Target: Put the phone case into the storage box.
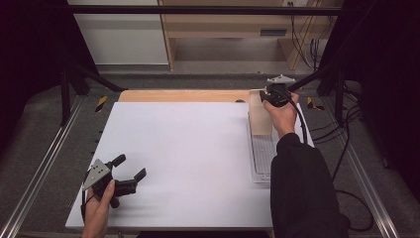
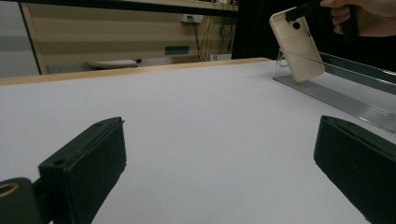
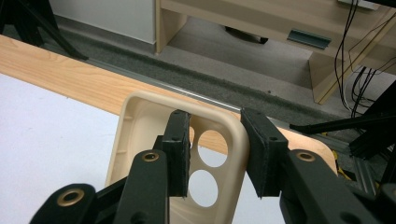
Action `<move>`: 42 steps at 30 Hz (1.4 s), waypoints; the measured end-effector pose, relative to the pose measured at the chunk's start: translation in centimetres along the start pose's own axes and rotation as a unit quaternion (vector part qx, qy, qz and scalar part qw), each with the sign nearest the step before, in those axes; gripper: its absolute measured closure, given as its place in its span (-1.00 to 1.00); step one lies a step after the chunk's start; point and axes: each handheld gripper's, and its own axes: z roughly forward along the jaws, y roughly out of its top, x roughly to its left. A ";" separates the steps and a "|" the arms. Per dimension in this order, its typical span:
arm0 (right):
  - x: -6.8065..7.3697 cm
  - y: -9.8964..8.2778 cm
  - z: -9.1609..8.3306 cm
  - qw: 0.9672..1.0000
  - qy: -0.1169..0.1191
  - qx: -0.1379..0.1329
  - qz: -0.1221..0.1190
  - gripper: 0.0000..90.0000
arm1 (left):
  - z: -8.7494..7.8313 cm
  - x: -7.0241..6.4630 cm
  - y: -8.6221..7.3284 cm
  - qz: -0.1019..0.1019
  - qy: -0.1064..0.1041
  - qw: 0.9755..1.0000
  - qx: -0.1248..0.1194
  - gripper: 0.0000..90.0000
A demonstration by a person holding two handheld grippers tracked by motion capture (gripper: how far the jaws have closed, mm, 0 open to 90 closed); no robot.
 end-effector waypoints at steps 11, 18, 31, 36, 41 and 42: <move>-0.2 -0.1 0.1 1.000 -0.002 0.004 0.006 0.38 | 0.0 0.0 0.0 0.000 0.000 1.000 0.000 -0.96; -0.2 -0.2 0.2 1.000 -0.003 0.008 0.013 0.35 | 0.0 -0.1 0.0 0.002 -0.001 1.000 0.000 -0.96; -0.8 -0.3 0.1 0.999 -0.010 0.021 0.046 0.02 | 0.0 -0.1 0.0 0.002 -0.002 1.000 0.001 -0.96; -1.0 -0.2 -0.2 0.998 -0.012 0.025 0.058 -0.11 | 0.0 -0.1 0.0 0.001 -0.002 1.000 0.000 -0.96; -1.2 -0.1 -0.4 0.997 -0.013 0.030 0.066 -0.24 | 0.1 -0.1 0.0 0.003 -0.003 1.000 0.001 -0.96; -1.2 -0.1 -0.5 0.997 -0.012 0.029 0.070 -0.27 | 0.1 -0.1 0.0 0.005 -0.003 1.000 0.002 -0.96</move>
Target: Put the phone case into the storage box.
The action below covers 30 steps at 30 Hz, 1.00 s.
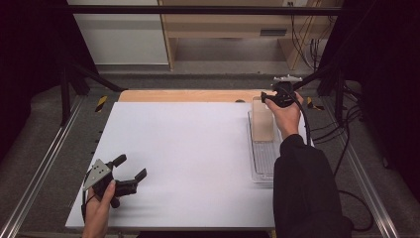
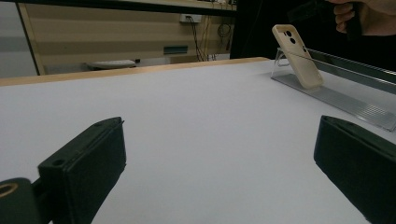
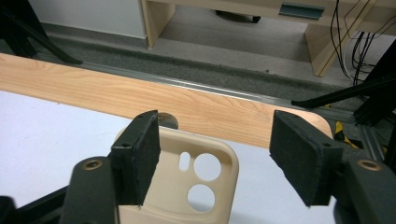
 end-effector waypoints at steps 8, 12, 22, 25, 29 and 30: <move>-0.3 0.3 -0.8 1.000 0.010 -0.007 0.008 -0.51 | 0.1 -0.1 0.0 -0.002 0.000 1.000 -0.003 -0.96; -0.4 0.3 -1.0 1.000 0.008 -0.006 0.014 -0.65 | 0.1 -0.1 0.0 -0.002 -0.001 1.000 -0.002 -0.96; -0.2 0.3 -1.4 0.999 0.031 0.005 0.034 -0.86 | 0.1 -0.1 0.0 -0.001 -0.001 1.000 -0.002 -0.96; 0.1 0.4 -1.6 0.998 0.038 0.001 0.041 -0.87 | 0.0 0.0 0.0 0.001 0.000 1.000 -0.001 -0.96; 0.3 0.6 -2.0 0.998 0.045 -0.003 0.049 -0.87 | 0.0 0.0 0.0 0.001 0.000 1.000 -0.001 -0.96; 0.4 0.6 -2.1 0.998 0.048 -0.004 0.051 -0.88 | 0.0 0.0 0.0 0.001 0.001 1.000 -0.001 -0.96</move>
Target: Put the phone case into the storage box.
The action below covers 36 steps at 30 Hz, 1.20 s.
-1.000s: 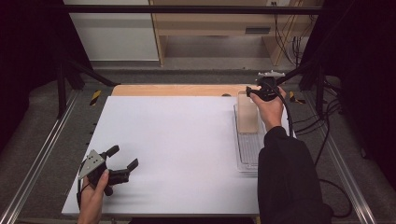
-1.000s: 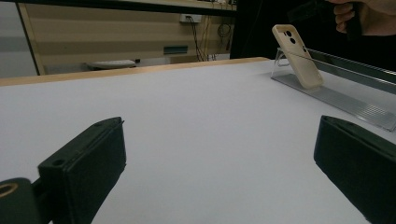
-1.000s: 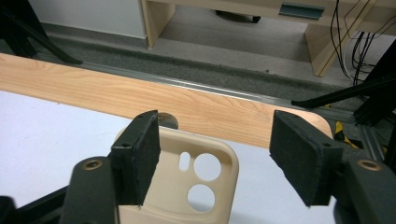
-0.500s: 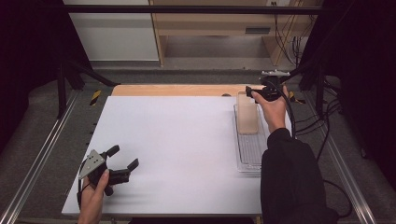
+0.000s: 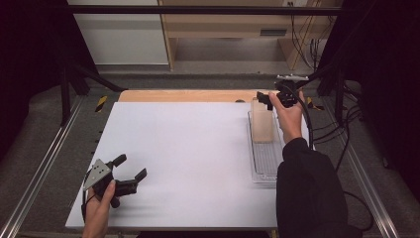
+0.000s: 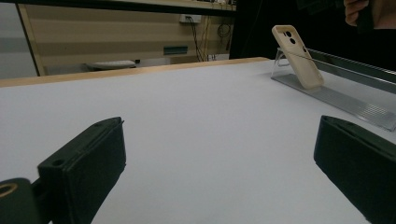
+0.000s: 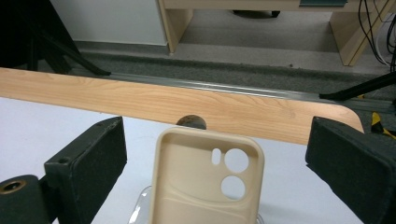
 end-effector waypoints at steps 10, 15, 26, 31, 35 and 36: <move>0.4 0.4 -0.9 1.000 0.016 -0.013 0.017 -0.88 | 0.0 0.1 0.0 -0.002 0.002 1.000 -0.002 -0.96; 0.7 0.6 -1.2 0.999 0.021 -0.018 0.019 -0.88 | -0.1 0.2 0.0 -0.001 0.003 1.000 -0.003 -0.96; 1.5 0.6 -2.0 0.999 0.017 -0.037 0.012 -0.84 | -0.2 0.4 0.0 0.000 0.006 1.000 -0.003 -0.96; 2.0 0.5 -3.0 0.997 0.003 -0.077 -0.004 -0.83 | -0.3 0.6 0.0 -0.002 0.009 1.000 -0.006 -0.96; 2.4 0.7 -4.0 0.994 0.002 -0.112 -0.018 -0.86 | -0.5 0.7 0.1 0.002 0.012 1.000 -0.008 -0.96; 2.5 0.7 -4.2 0.993 0.002 -0.118 -0.019 -0.87 | -0.5 0.8 0.1 0.001 0.012 1.000 -0.009 -0.96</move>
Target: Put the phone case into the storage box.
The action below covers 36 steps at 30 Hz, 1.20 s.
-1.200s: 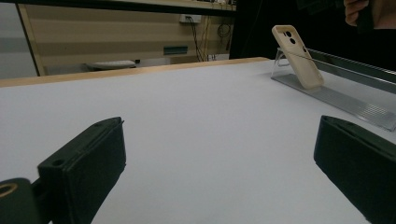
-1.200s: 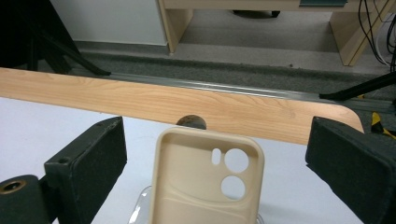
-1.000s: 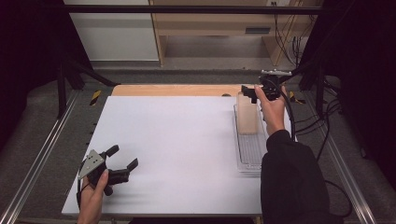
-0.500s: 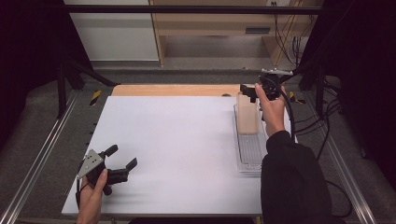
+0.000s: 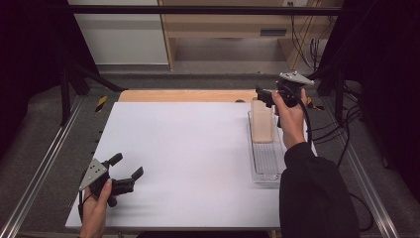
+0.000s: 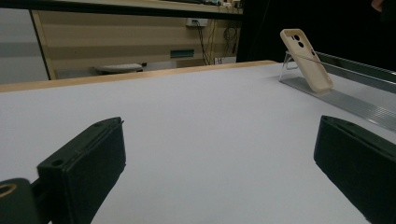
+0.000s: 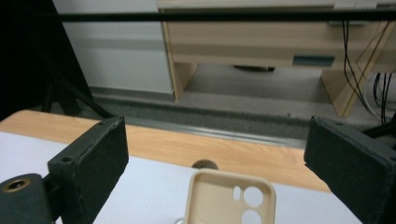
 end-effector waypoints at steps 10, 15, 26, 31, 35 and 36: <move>1.1 0.9 -2.3 0.997 0.029 -0.067 -0.033 -0.90 | -0.3 0.4 0.0 0.001 0.005 1.000 -0.006 -0.96; 1.3 1.3 -3.2 0.995 0.039 -0.084 -0.035 -0.90 | -0.2 0.3 0.0 0.005 0.003 1.000 -0.004 -0.96; 0.8 1.7 -5.7 0.992 0.060 -0.101 -0.034 -0.89 | -0.6 0.4 0.1 0.004 0.004 1.000 -0.013 -0.96; 0.6 1.3 -6.9 0.992 0.058 -0.102 -0.043 -0.90 | -1.0 1.0 0.3 0.005 0.008 1.000 -0.024 -0.97; 0.2 0.8 -7.8 0.992 0.060 -0.101 -0.038 -0.90 | -1.2 1.3 0.2 0.001 0.009 1.000 -0.027 -0.97; 0.1 0.6 -8.1 0.992 0.059 -0.101 -0.037 -0.90 | -1.3 1.3 0.2 0.001 0.008 1.000 -0.028 -0.97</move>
